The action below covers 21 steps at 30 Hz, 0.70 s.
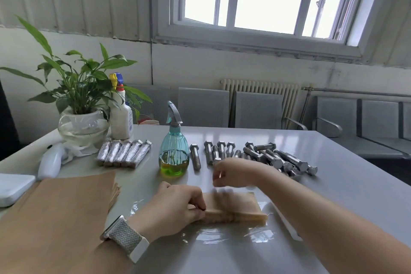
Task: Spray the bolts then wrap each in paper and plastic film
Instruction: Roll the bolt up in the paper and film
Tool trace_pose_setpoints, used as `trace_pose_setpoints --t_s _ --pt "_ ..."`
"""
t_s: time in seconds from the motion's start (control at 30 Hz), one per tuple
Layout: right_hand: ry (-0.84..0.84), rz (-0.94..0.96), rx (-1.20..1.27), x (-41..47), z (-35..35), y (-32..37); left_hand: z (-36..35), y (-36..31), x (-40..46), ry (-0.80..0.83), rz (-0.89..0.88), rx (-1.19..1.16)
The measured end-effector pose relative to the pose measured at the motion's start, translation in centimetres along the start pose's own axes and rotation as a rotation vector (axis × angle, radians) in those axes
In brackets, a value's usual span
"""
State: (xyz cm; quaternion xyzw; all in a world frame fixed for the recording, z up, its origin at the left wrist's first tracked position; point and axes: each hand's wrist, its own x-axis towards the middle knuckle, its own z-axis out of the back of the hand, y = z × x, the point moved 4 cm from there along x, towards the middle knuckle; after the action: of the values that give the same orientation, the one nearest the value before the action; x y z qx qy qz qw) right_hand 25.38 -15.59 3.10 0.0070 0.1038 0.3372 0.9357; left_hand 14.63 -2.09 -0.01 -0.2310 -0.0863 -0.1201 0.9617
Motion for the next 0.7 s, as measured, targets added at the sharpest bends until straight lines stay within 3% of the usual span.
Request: trace_pose_setpoints --t_s 0.3,0.47,0.7 --pt "0.170 -0.106 0.055 1.2 -1.9 -0.7 -0.1 -0.1 0.3 0.044 -0.013 0.040" --pt "0.171 -0.107 0.116 0.6 -1.6 -0.8 -0.5 0.3 0.5 0.067 -0.004 0.054" --pt "0.172 0.023 0.008 -0.4 -1.0 -0.3 -0.4 0.0 0.3 0.020 -0.012 0.067"
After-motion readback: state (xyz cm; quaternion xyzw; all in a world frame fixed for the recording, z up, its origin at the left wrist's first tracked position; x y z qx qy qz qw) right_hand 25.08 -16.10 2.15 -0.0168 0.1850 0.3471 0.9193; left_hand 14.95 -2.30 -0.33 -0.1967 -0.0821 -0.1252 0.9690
